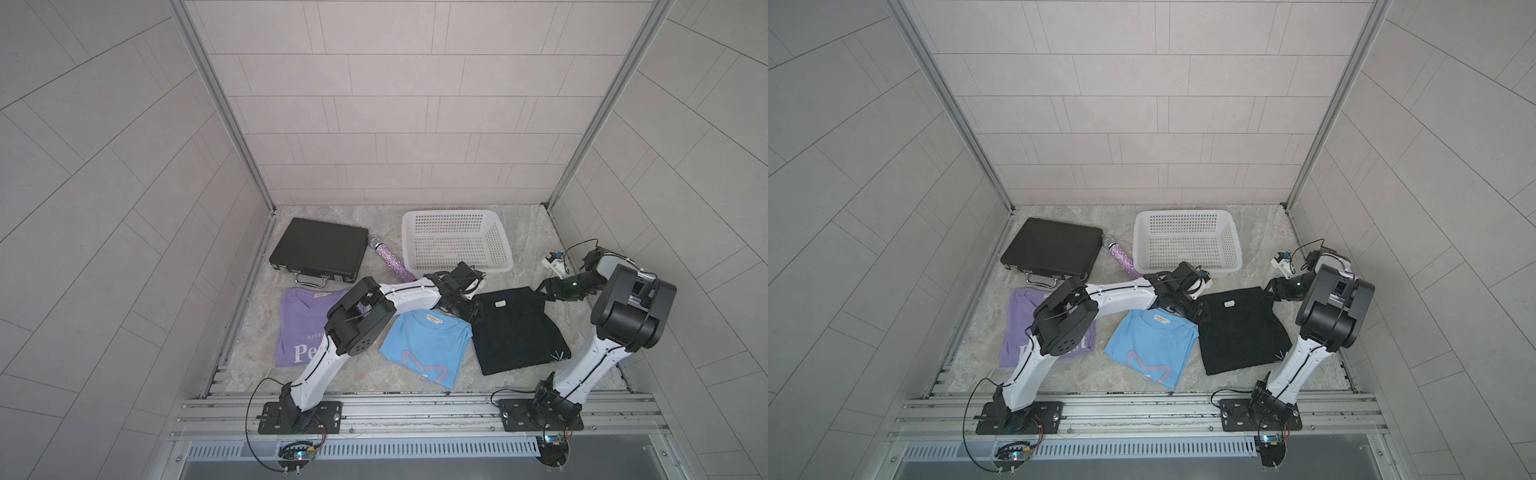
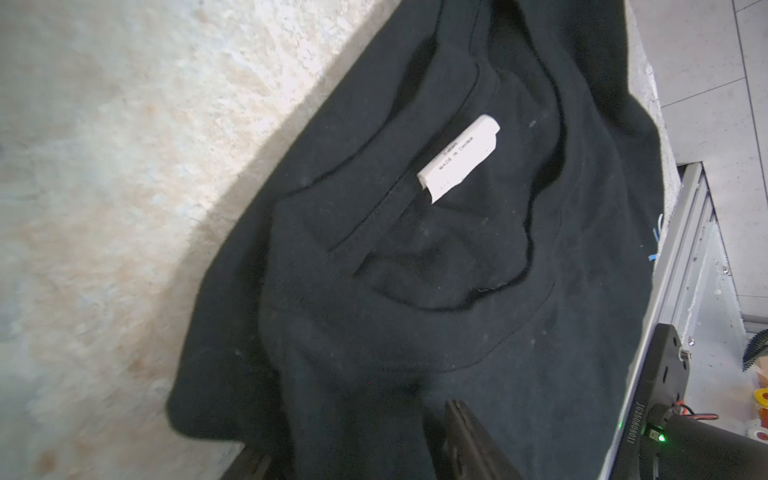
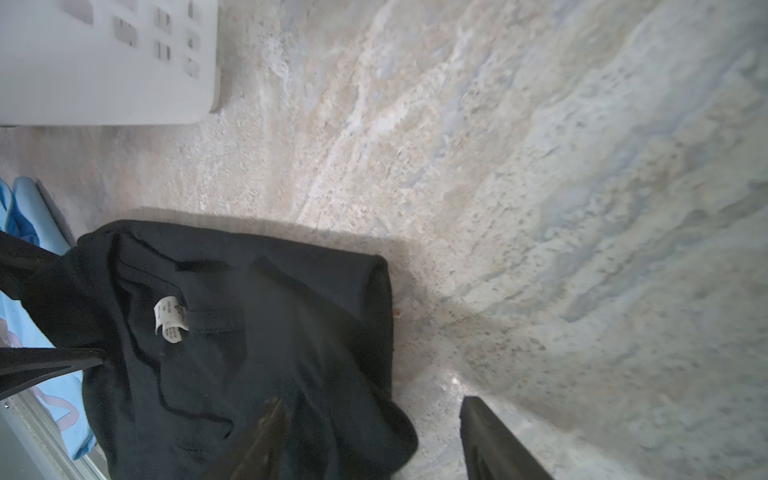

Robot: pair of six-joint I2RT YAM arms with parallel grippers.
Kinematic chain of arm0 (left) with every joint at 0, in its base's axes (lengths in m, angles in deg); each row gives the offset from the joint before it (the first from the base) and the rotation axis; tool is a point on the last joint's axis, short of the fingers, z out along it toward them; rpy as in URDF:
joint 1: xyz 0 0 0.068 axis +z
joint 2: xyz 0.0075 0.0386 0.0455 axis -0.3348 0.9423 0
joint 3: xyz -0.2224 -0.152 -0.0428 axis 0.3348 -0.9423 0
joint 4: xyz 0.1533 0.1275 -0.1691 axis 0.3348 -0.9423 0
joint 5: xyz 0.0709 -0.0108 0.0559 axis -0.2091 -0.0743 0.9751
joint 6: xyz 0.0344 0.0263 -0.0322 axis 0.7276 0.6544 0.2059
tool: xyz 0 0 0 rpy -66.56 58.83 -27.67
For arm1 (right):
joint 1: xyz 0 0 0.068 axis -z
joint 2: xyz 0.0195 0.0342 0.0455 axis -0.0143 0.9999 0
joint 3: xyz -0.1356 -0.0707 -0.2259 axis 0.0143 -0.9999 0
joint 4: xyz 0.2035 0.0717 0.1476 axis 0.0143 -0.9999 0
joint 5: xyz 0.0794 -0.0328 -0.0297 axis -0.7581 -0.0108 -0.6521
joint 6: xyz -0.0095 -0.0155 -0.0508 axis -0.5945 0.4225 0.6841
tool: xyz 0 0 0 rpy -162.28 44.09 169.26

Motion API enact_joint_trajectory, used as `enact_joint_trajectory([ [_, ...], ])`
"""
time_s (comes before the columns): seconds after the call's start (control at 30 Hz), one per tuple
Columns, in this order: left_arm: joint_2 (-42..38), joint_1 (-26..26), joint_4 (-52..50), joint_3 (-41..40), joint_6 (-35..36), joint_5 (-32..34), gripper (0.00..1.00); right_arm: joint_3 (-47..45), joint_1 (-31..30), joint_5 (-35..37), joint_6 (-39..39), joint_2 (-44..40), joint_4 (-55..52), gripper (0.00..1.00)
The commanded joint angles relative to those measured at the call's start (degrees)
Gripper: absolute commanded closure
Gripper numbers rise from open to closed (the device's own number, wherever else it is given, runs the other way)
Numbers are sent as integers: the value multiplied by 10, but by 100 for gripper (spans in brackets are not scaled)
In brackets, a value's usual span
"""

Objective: Put the folded t-shirts into the basket
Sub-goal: Pick up the T-shirt from the center of the board.

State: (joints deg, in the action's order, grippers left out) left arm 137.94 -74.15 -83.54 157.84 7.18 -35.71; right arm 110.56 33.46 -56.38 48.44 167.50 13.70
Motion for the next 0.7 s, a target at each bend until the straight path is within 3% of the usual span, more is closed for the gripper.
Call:
enact_joint_trajectory([
  [0.0, 20, -5, -27, -1, 3, 8, 43, 3, -1, 3, 3, 0, -13, 30],
  [0.33, 31, -4, -36, 11, 1, 4, 49, -31, -3, -18, 15, 36, -13, 37],
  [0.5, 42, -4, -42, 25, 1, -5, 56, -37, -6, -51, 30, 42, -35, 51],
  [0.67, 54, 1, -55, 47, 6, -18, 70, -30, -5, -93, 34, 39, -52, 70],
])
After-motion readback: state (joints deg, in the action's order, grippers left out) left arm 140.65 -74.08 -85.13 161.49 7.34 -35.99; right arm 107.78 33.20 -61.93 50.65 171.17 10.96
